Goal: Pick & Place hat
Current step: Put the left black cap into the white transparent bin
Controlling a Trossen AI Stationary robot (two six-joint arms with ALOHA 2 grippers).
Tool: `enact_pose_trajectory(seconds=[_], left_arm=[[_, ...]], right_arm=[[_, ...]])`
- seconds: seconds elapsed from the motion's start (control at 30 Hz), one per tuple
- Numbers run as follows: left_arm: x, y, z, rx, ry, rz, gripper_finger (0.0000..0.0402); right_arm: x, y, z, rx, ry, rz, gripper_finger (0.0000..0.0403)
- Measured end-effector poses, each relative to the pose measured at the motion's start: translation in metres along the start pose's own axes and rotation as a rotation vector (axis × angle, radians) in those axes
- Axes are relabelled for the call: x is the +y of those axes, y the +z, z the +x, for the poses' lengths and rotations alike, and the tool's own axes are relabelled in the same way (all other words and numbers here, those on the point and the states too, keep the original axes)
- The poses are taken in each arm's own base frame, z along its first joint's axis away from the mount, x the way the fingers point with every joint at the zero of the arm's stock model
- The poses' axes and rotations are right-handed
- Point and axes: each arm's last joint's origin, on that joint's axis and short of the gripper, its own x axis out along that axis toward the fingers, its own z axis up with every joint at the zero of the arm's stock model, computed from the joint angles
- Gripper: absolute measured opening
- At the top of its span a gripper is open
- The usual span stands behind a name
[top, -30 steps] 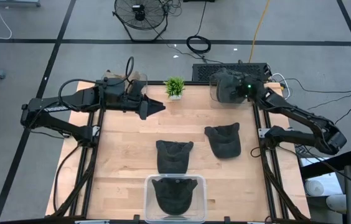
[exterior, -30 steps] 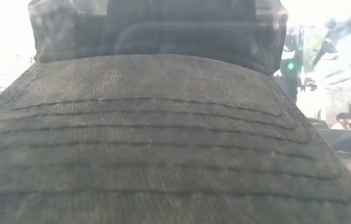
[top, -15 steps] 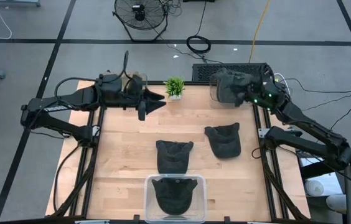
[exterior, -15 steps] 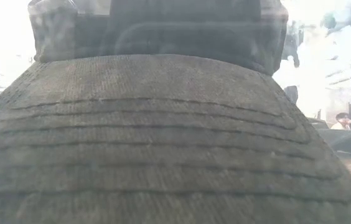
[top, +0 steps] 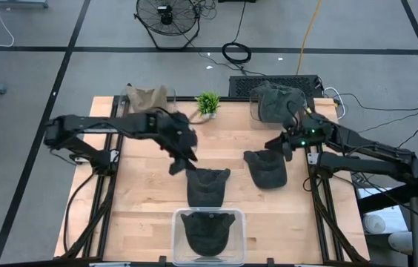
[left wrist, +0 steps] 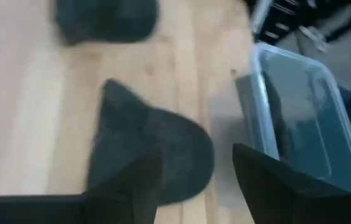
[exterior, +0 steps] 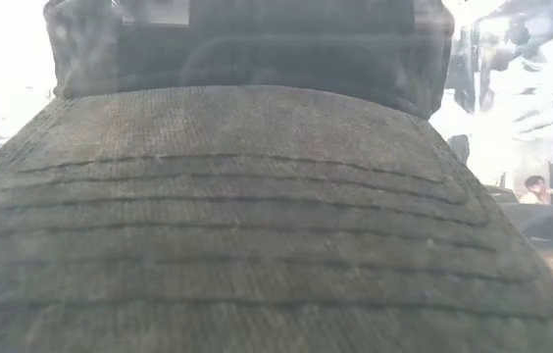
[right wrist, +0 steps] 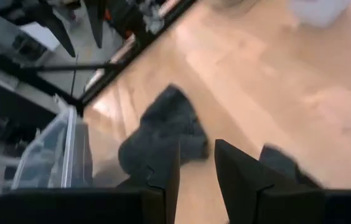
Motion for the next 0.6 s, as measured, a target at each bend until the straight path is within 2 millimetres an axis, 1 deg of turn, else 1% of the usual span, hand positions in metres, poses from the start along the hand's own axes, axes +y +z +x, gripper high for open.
enact_pose_trajectory(seconds=[0.13, 0.3, 0.4, 0.6], left_arm=[[0.001, 0.000, 0.029, 0.055, -0.048, 0.055, 0.0202], [-0.004, -0.003, 0.055, 0.093, -0.077, 0.194, 0.0209], [-0.006, -0.008, 0.070, 0.137, -0.084, 0.235, 0.0228], [-0.001, -0.017, 0.097, 0.207, 0.025, 0.242, 0.0283]], right_arm=[[0.004, -0.006, 0.003, 0.060, 0.013, 0.041, 0.0089], [0.005, -0.020, 0.007, 0.129, -0.034, 0.083, 0.0089], [0.007, -0.029, 0.010, 0.165, -0.036, 0.088, 0.0089], [0.009, -0.046, 0.016, 0.214, -0.056, 0.131, 0.0089]])
